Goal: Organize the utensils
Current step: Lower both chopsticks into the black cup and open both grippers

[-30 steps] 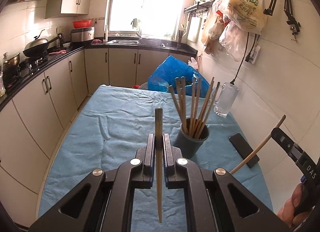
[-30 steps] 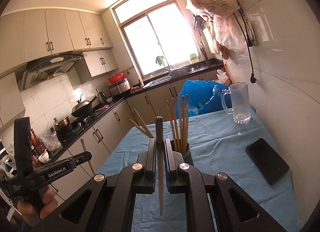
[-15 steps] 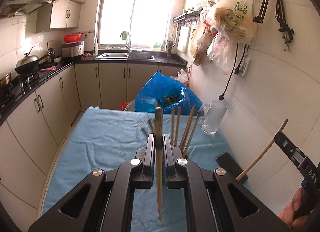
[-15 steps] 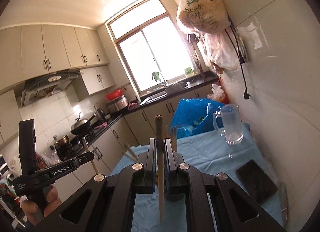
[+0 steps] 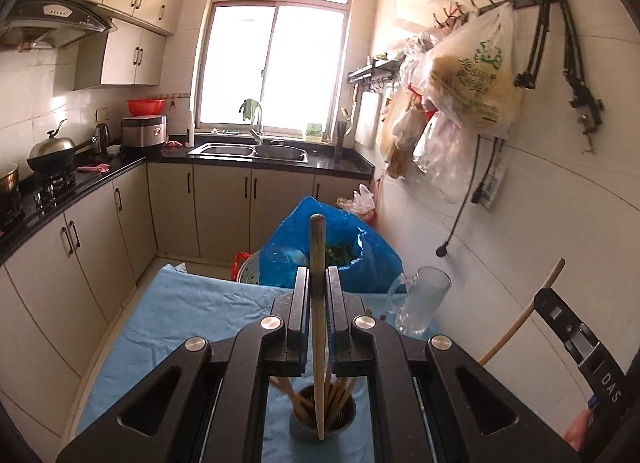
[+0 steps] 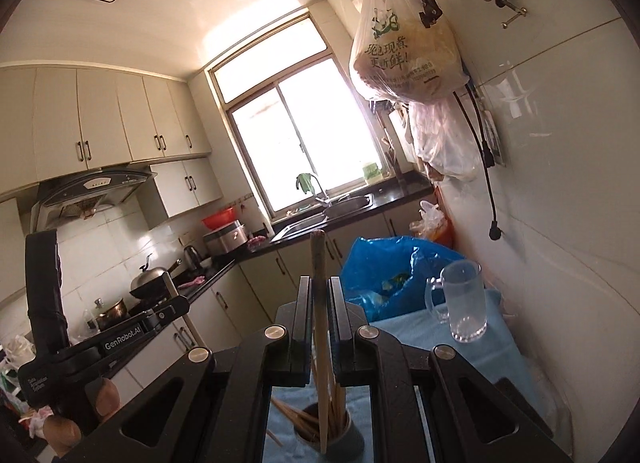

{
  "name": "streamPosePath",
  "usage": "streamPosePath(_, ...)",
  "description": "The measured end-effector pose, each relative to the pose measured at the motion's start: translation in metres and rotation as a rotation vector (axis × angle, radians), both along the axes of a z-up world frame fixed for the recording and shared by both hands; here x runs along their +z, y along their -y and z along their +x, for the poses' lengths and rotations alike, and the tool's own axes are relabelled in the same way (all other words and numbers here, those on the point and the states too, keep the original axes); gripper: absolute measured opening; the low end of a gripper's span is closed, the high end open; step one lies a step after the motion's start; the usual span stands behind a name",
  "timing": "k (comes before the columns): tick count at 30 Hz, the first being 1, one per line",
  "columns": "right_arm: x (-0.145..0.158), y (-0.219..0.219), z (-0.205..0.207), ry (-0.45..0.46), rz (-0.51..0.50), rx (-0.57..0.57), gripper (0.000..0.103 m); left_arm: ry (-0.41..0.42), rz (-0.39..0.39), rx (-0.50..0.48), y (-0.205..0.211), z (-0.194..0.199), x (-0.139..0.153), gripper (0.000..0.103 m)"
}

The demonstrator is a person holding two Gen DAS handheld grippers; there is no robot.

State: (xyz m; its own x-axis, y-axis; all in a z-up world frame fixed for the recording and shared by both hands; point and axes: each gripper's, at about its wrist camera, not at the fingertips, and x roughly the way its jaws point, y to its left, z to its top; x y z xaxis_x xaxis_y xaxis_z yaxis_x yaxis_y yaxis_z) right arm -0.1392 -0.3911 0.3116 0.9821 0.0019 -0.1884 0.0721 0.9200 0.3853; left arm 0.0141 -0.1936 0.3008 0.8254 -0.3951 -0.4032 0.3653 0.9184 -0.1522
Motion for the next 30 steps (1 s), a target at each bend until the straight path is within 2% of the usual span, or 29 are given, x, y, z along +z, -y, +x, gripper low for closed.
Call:
streamPosePath(5, -0.013, -0.002, 0.032, -0.007, -0.010, 0.001, 0.008, -0.030, -0.007, 0.016, 0.009, 0.026, -0.025, 0.007)
streamPosePath(13, -0.062, -0.003, 0.078, -0.128, 0.004, 0.019, 0.008, -0.103, 0.007, 0.020, 0.008, 0.049, -0.072, 0.007)
streamPosePath(25, -0.110, -0.002, 0.096, -0.256, 0.047, 0.037, 0.008, -0.132, 0.045, -0.008, 0.004, 0.044, -0.098, 0.007)
streamPosePath(27, -0.118, -0.001, 0.100, -0.290, 0.065, 0.059, 0.009, -0.134, 0.054, -0.013, 0.005, 0.042, -0.099, 0.009)
streamPosePath(29, -0.122, 0.003, 0.099, -0.303, 0.093, 0.068, 0.009, -0.139, 0.044, -0.024, 0.003, 0.040, -0.096, 0.025)
streamPosePath(30, -0.121, 0.005, 0.098, -0.305, 0.103, 0.074, 0.009, -0.137, 0.039, -0.024, 0.003, 0.039, -0.094, 0.029)
